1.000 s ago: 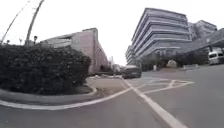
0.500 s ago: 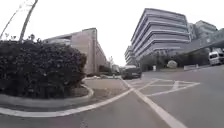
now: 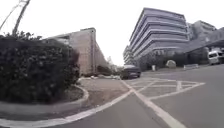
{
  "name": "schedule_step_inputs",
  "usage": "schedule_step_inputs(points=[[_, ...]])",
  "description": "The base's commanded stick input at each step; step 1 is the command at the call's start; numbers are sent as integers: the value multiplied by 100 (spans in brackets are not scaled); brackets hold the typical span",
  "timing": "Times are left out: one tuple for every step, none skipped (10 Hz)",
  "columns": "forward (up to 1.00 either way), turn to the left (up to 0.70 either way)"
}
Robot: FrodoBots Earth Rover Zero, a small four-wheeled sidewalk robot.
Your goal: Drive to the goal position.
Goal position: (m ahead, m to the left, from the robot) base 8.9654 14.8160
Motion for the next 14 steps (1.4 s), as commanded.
schedule_step_inputs(points=[[70,0],[70,0],[70,0],[70,0],[70,0],[70,0],[70,0],[70,0],[70,0],[70,0],[70,0],[70,0],[70,0],[70,0]])
